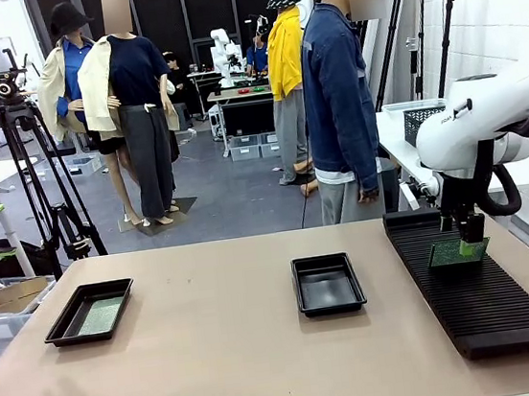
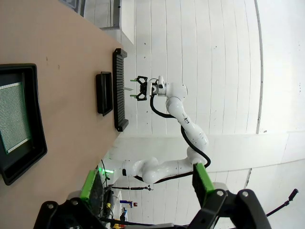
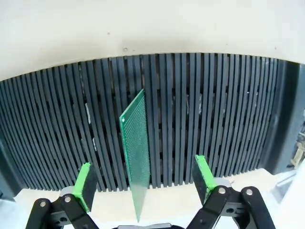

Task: Inspect and transfer BCBs to ESD trays.
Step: Pick up the Blank PCB from the PCB Rack and place it in the right ESD tray.

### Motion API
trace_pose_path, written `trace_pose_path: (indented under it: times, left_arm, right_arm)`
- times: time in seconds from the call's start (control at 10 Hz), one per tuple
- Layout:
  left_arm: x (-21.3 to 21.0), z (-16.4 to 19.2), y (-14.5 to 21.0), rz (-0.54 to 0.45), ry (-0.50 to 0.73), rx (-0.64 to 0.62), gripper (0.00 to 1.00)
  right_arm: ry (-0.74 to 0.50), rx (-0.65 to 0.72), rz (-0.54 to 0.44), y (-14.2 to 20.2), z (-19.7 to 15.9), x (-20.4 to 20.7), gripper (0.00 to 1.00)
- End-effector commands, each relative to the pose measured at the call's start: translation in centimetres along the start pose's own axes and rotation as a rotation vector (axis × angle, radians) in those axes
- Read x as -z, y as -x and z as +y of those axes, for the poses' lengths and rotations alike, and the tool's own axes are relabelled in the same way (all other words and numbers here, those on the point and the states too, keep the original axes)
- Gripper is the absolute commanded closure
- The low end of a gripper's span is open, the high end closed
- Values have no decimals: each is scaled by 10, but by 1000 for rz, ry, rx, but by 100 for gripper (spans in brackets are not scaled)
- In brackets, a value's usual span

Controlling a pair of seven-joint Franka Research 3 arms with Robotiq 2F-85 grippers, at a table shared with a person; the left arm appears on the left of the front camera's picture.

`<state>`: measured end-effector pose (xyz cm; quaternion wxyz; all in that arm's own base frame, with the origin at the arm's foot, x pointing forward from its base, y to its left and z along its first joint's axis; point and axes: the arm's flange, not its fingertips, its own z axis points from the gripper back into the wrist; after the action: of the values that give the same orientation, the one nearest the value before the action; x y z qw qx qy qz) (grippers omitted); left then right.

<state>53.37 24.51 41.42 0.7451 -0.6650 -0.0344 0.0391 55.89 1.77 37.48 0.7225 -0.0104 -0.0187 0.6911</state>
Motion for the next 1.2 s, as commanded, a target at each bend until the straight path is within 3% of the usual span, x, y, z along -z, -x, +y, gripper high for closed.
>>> trace_pose_path:
  times: [0.0, 0.7, 0.9, 1.1]
  left_arm:
    - [1, -1, 2, -9, -5, 1, 0]
    - [1, -1, 2, -9, -5, 1, 0]
    - [1, -1, 2, -9, -5, 1, 0]
    - [1, -1, 2, -9, -5, 1, 0]
  right_arm:
    - [-11, 7, -39, 2, -9, 1, 0]
    - [-43, 35, -46, 6, -20, 5, 0]
    - [-52, 40, -50, 7, -22, 5, 10]
    - [-58, 43, -48, 7, -24, 5, 37]
